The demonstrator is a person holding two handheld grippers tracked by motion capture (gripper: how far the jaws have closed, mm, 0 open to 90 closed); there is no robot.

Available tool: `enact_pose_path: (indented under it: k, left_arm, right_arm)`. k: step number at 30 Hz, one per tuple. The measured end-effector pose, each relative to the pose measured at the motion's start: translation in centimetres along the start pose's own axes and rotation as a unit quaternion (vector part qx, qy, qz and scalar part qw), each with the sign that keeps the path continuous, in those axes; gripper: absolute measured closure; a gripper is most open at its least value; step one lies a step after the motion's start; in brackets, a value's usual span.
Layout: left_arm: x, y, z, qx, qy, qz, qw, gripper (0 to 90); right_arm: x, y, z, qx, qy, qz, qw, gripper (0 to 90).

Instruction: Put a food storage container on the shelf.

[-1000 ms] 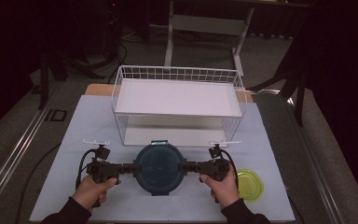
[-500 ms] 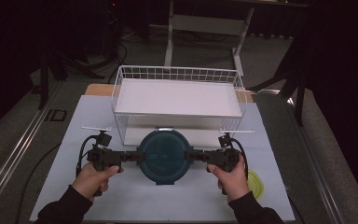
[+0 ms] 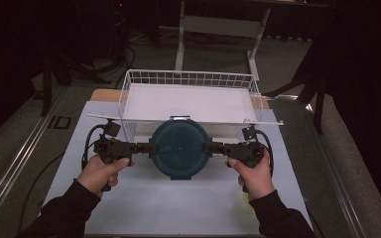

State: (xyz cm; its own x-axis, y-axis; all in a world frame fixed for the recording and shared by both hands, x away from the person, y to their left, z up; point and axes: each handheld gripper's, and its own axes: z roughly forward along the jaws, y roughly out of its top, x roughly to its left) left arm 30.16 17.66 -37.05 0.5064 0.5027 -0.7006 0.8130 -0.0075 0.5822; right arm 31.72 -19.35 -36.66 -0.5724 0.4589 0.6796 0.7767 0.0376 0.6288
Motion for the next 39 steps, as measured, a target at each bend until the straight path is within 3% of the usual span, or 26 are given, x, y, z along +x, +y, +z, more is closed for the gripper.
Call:
enact_pose_path:
  k: [12,25,28,31,39]
  left_arm:
    - [-1.5,5.4,0.3,-0.014,-0.001,0.013,0.9998,57.2]
    - [0.4,9.2,1.5,-0.018,0.01,-0.005,0.9998,57.0]
    - [0.7,9.7,1.7,-0.026,0.013,-0.013,0.9995,56.9]
    - [0.3,10.3,1.9,-0.029,0.02,-0.005,0.9993,56.8]
    - [1.6,11.2,2.4,-0.042,-0.003,-0.047,0.998,56.0]
  right_arm:
    - [0.5,4.8,-1.7,-0.034,-0.001,-0.007,0.9994,56.7]
    - [-1.9,8.1,-0.6,-0.037,-0.006,0.02,0.9991,56.5]
    - [-2.5,8.7,-0.3,-0.038,-0.008,0.031,0.9988,56.4]
    - [-2.9,9.3,-0.3,-0.043,-0.006,0.035,0.9984,56.3]
    - [-3.7,10.2,-0.1,-0.042,-0.004,0.066,0.9969,55.2]
